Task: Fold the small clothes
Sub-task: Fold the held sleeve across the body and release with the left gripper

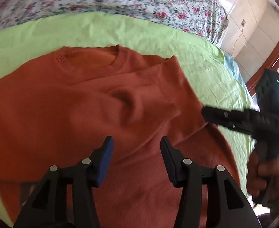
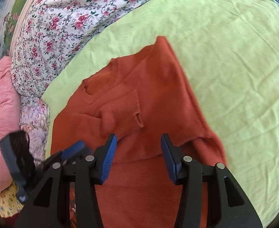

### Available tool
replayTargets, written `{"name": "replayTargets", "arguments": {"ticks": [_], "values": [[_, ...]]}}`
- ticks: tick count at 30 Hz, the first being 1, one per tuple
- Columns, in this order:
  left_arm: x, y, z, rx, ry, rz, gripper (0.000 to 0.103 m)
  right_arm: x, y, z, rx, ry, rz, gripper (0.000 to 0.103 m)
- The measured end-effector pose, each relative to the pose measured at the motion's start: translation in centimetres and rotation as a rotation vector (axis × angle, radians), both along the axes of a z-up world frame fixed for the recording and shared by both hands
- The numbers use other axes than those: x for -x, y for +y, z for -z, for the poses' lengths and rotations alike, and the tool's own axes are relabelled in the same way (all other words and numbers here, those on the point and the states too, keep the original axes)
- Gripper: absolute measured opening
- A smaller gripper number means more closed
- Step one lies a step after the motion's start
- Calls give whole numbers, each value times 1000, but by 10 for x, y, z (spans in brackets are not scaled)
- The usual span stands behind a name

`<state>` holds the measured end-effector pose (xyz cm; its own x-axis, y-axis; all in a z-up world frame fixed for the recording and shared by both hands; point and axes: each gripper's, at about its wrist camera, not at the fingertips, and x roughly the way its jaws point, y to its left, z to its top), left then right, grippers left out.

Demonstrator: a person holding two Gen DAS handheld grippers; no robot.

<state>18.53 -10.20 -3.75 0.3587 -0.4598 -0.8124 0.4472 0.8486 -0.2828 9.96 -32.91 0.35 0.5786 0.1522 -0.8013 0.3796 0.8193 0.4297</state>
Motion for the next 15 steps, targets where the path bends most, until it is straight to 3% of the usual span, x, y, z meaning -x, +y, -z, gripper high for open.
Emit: {"name": "replayTargets", "arguments": {"ticks": [3,6,10,13,14,15], "values": [[13,54,-8,-34,1,-78,51,-16,7,10,-14,19,-16,50],[15,116,-5,-63,21,-227,51,-32,10,21,-19,44,-11,50],[6,183,16,-179,55,-429,51,-50,9,37,-25,82,14,52],[-6,209,35,-206,89,-502,50,-61,16,46,-25,94,10,52],[-13,214,42,-194,106,-515,50,-64,17,47,-18,91,8,50],[-16,216,43,-190,103,-521,50,-66,19,46,-6,86,7,36]]}}
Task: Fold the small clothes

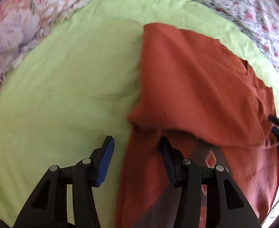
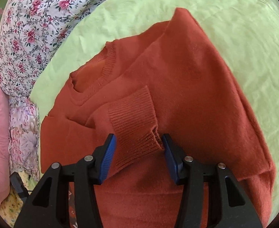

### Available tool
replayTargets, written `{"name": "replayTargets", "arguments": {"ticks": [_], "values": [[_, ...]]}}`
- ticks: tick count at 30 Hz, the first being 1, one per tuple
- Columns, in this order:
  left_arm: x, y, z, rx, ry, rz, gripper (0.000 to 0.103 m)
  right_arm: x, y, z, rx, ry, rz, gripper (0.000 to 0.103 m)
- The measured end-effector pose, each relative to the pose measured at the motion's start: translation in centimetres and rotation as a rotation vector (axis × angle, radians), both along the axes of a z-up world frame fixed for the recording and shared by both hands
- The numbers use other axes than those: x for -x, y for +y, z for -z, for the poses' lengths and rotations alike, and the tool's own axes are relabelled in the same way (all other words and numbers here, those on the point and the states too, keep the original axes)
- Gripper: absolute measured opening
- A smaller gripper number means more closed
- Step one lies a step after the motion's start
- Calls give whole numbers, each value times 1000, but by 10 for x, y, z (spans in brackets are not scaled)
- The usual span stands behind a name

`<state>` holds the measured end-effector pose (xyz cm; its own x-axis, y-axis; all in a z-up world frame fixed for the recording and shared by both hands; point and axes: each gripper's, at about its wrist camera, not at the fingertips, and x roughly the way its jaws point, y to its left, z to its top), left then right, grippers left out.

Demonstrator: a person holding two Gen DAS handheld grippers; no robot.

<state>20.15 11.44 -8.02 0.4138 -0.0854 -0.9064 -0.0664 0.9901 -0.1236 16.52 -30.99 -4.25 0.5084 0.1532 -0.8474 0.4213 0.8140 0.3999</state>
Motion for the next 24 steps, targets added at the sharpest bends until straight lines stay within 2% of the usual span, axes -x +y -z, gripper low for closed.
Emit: {"name": "replayTargets", "arguments": {"ticks": [1,2,6,9,11,12,15,17,20,22,24], "values": [[-4,-2,-1,-6,-12,0,50,-2,2,-2,7,-5,-6,27],[-10,-6,-3,-17,-24,9,50,-4,3,-4,6,-11,-14,13],[-25,-21,-7,-80,-39,-16,49,-9,8,-38,18,-108,-58,9],[-25,-17,-9,-106,-51,-69,46,12,-1,-87,40,-309,-33,8],[-21,-12,-8,-84,-56,-81,47,33,-17,-102,80,-386,41,8],[-20,-10,-7,-73,-53,-82,47,37,-28,-97,119,-352,77,8],[-17,-5,-6,-60,-51,-101,47,39,-54,-51,39,-192,109,8],[-15,4,-8,-19,-52,-143,46,42,-51,-34,51,-141,87,8],[-12,18,-10,74,-57,-187,47,51,-45,-29,34,-166,80,8],[-13,17,-9,91,-49,-188,48,58,-41,-34,59,-207,74,8],[-11,17,-5,84,-40,-163,48,56,-39,-22,88,-141,44,8]]}}
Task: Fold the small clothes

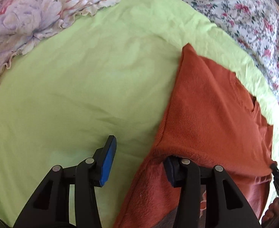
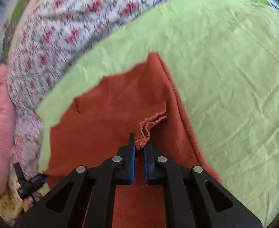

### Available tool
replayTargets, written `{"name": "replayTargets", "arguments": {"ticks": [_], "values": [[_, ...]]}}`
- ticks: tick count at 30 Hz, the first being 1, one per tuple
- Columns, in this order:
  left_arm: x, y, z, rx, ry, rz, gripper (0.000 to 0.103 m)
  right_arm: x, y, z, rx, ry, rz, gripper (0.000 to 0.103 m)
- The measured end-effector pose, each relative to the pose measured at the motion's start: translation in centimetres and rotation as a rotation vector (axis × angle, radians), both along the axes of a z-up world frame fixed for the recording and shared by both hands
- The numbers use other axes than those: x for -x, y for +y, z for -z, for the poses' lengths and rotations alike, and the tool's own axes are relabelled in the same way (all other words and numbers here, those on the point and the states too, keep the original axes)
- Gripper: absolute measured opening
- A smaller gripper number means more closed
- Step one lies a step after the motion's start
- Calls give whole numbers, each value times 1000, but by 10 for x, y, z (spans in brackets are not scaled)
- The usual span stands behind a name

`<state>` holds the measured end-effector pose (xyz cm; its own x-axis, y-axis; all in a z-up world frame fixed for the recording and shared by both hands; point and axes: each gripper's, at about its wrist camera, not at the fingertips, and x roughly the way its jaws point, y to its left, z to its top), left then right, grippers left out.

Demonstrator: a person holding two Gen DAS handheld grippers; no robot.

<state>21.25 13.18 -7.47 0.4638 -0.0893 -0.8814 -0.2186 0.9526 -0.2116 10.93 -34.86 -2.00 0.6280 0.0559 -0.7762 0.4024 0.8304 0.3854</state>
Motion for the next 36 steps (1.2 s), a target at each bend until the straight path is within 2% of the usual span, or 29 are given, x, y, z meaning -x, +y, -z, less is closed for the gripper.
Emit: {"name": "replayTargets", "arguments": {"ticks": [2,7,8,10,12,15,16,17,21,25,28,29,30,31,32,35,36], "values": [[0,-2,-2,-11,7,20,48,-5,3,10,28,66,-13,8],[-4,2,-2,9,31,61,49,-12,10,13,58,120,-31,12],[-1,2,-3,-7,37,72,52,-12,10,11,68,128,-29,16],[4,3,-2,-17,55,88,52,-9,9,4,84,121,-23,33],[12,2,-7,14,68,142,48,-2,7,-8,93,87,-11,48],[23,-1,-32,90,8,239,51,8,9,-23,123,59,-5,50],[22,-3,-40,99,-11,255,56,11,9,-26,122,50,-8,50],[17,-4,-46,97,-25,265,62,13,9,-30,121,43,-12,51],[-32,-12,-57,58,-60,243,69,12,13,-36,109,30,-39,51],[-101,-26,-35,41,-6,229,70,-2,26,-31,34,7,-133,51],[-136,-28,-17,28,38,217,70,-16,37,-21,10,41,-216,51],[-149,-30,-11,15,56,212,67,-20,40,-16,1,49,-243,51],[-156,-34,-7,-5,58,218,57,-25,42,-12,-6,59,-263,51],[-164,-38,-4,-27,59,235,22,-28,42,-8,2,72,-267,51],[-171,-43,-2,-51,62,252,12,-31,42,-4,8,82,-269,51],[-180,-46,-2,-121,38,229,11,-37,35,6,29,97,-255,51],[-181,-44,-2,-138,31,209,11,-40,31,13,61,137,-241,50]]}}
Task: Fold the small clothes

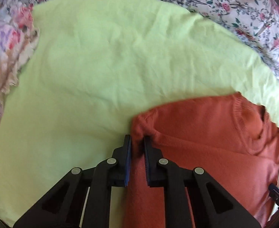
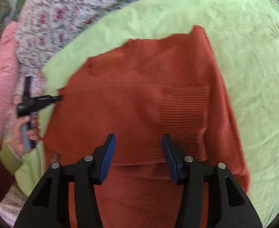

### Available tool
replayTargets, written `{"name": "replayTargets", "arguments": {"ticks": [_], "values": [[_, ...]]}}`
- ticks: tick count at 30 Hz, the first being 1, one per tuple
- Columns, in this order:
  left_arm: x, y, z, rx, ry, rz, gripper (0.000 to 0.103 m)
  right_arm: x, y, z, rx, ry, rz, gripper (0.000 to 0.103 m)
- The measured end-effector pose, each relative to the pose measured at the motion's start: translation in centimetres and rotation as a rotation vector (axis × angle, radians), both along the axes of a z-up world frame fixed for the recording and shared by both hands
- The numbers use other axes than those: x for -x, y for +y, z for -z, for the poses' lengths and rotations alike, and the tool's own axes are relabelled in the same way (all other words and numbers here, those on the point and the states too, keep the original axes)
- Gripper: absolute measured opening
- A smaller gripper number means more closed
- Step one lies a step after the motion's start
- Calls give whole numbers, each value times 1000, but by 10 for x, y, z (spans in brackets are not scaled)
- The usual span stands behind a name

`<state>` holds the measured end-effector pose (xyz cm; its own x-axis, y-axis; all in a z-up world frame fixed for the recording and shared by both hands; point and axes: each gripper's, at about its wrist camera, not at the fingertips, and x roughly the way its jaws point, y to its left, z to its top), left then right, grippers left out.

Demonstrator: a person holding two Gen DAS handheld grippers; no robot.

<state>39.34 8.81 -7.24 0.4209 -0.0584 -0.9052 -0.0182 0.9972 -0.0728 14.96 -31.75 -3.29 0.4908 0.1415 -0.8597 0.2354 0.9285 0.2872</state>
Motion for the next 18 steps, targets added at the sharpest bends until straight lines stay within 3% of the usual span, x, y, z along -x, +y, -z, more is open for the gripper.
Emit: {"name": "replayTargets", "arguments": {"ticks": [2,5,7,12,18], "values": [[0,11,-2,41,-5,-35,11,-1,-8,6,-15,2,13,49],[11,32,-13,36,-17,-91,9,5,-8,-8,29,-20,60,50],[27,45,-22,91,-19,-97,11,13,-7,-17,35,-50,71,51],[94,58,-43,157,-28,-60,17,38,-2,-34,19,-71,94,52],[191,55,-45,237,31,-20,29,68,23,-47,33,-87,77,52]]}}
